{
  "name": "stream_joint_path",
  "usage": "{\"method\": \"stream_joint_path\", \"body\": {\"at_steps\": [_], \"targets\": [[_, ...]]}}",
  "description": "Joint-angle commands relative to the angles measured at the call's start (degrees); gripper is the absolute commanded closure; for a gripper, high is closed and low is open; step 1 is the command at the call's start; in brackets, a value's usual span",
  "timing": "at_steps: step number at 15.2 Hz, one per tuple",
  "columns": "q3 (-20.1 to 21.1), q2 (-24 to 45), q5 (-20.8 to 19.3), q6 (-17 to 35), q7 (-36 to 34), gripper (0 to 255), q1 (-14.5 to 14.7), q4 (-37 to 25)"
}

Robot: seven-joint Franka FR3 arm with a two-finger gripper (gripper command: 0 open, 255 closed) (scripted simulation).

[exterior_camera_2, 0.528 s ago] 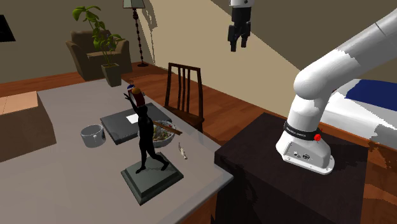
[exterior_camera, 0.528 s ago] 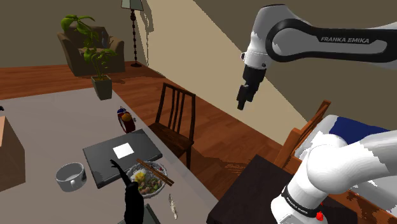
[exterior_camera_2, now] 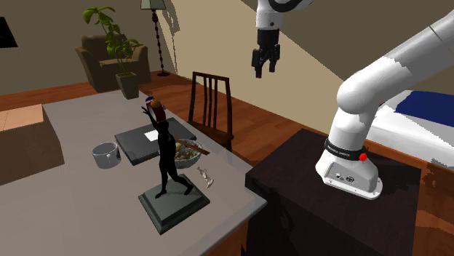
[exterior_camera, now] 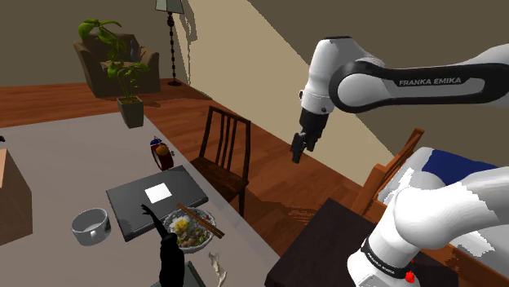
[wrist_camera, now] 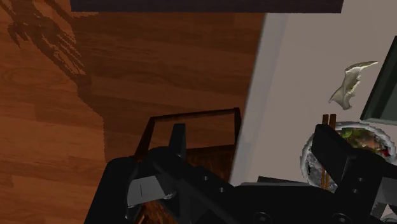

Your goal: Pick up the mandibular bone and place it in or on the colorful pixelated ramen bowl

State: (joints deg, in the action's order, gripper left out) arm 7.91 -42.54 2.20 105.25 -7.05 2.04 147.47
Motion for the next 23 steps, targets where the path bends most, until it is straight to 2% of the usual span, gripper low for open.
{"method": "stream_joint_path", "body": {"at_steps": [1,8,15,19,21,23], "targets": [[2.07,1.08,1.58,3.69,-2.91,0,0.73,2.35],[9.38,8.11,6.34,17.30,-12.35,0,2.92,8.12],[17.78,21.45,7.91,32.57,-23.14,0,3.10,9.09],[23.00,31.48,4.16,41.15,-31.77,0,1.16,7.41],[25.34,37.10,-0.46,45.04,-37.80,0,-0.31,5.97],[26.71,43.14,-7.64,48.30,-45.52,0,-1.42,4.04]]}}
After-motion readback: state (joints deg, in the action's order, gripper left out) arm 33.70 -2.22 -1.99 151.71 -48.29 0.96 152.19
